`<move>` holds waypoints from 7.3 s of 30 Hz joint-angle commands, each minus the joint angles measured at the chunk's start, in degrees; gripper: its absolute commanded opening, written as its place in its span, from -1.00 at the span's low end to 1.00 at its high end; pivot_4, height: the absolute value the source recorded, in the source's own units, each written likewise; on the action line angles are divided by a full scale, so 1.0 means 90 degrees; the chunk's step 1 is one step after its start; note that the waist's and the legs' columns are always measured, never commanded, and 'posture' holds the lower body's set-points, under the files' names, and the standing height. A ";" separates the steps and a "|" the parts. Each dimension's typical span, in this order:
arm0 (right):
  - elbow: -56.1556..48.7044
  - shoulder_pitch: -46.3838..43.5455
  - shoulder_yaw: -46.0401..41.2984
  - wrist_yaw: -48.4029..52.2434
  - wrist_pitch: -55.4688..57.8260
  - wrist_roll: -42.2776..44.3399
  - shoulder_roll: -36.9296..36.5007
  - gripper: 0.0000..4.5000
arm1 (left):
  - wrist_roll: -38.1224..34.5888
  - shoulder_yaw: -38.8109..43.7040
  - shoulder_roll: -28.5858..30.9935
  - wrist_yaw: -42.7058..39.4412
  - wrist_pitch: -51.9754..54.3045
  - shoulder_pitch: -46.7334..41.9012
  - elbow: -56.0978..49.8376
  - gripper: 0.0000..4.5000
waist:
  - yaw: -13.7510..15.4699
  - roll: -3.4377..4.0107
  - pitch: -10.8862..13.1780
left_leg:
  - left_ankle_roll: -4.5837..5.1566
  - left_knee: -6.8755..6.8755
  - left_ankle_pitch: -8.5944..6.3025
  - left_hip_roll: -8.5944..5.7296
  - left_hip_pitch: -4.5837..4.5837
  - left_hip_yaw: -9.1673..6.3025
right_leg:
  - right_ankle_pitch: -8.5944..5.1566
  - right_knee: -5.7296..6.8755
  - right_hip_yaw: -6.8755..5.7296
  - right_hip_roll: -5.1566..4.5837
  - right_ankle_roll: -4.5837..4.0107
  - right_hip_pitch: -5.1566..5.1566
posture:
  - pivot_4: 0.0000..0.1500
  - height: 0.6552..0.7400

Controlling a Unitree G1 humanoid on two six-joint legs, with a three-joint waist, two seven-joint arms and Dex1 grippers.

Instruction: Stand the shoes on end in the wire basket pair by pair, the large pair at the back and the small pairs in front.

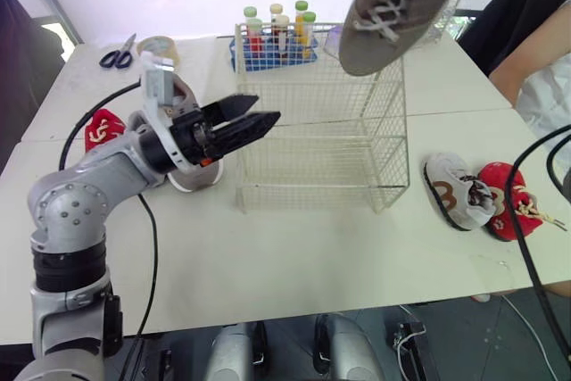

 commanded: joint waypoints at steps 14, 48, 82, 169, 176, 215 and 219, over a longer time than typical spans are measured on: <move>0.1145 -0.0245 0.0466 0.0565 -0.1598 -0.1571 0.0635 -0.21 | -0.0064 -0.0004 -0.0172 0.0251 -0.0201 -0.0086 -0.0378 0.97 | 0.0040 -0.0001 -0.0001 | -0.0005 0.0002 0.0003 -0.0002 0.0002 -0.0012 | 0.0000 0.0000 -0.0008 0.0000 0.0000 0.0011 | 1.00 1.00; 0.1175 0.0920 -0.0240 0.0734 -0.0243 -0.1595 0.0589 -0.21 | 0.0926 -0.0692 -0.0156 -0.0246 -0.0383 -0.0084 -0.0207 0.97 | 0.0027 -0.0002 -0.0005 | -0.0008 0.0007 0.0005 -0.0004 0.0011 -0.0019 | 0.0000 -0.0002 -0.0017 0.0003 0.0000 0.0030 | 1.00 1.00; 0.0209 0.1105 0.0591 0.0749 -0.0267 -0.0751 0.0467 -0.21 | 0.1864 -0.1138 0.0087 -0.0792 -0.0396 -0.0303 0.0153 0.97 | -0.0073 0.0003 -0.0007 | -0.0030 0.0007 0.0017 0.0000 0.0051 -0.0008 | -0.0003 0.0053 0.0003 -0.0001 -0.0004 0.0030 | 1.00 1.00; -0.7000 0.6109 -0.3456 -0.2145 0.4274 0.3183 -0.1363 -1.00 | 0.3970 0.0495 0.2786 -0.2114 -0.0930 -0.0344 0.2504 -0.75 | 0.0039 0.0000 -0.0006 | -0.0025 0.0009 0.0016 0.0005 0.0022 -0.0018 | -0.0004 0.0059 -0.0006 -0.0001 -0.0006 0.0001 | 1.00 1.00; -0.8253 0.5501 -0.3077 -0.2259 0.5053 0.4532 -0.1113 -1.00 | 0.5692 -0.0544 0.2250 -0.1076 -0.2068 -0.2493 0.5589 -0.75 | 0.0044 -0.0004 -0.0007 | -0.0020 0.0009 0.0013 0.0002 0.0021 -0.0015 | -0.0002 0.0060 -0.0005 -0.0001 -0.0005 0.0000 | 1.00 1.00; -0.9187 0.5495 -0.2705 -0.3289 0.5054 0.5490 -0.0898 -1.00 | 0.6983 -0.0023 0.0418 0.1061 -0.3279 -0.4586 1.0556 -0.12 | 0.0028 -0.0069 0.0012 | -0.0008 0.0016 0.0008 0.0002 0.0000 -0.0001 | -0.0002 0.0065 -0.0005 -0.0005 0.0000 -0.0020 | 1.00 1.00; -0.9145 0.5440 -0.2595 -0.3305 0.5004 0.5405 -0.0863 -1.00 | 0.7085 0.0015 0.0293 0.1134 -0.3243 -0.4542 1.0606 -0.95 | 0.0030 -0.0069 0.0012 | -0.0009 0.0016 0.0008 0.0003 0.0004 -0.0001 | -0.0002 0.0070 -0.0005 -0.0005 0.0000 -0.0020 | 1.00 1.00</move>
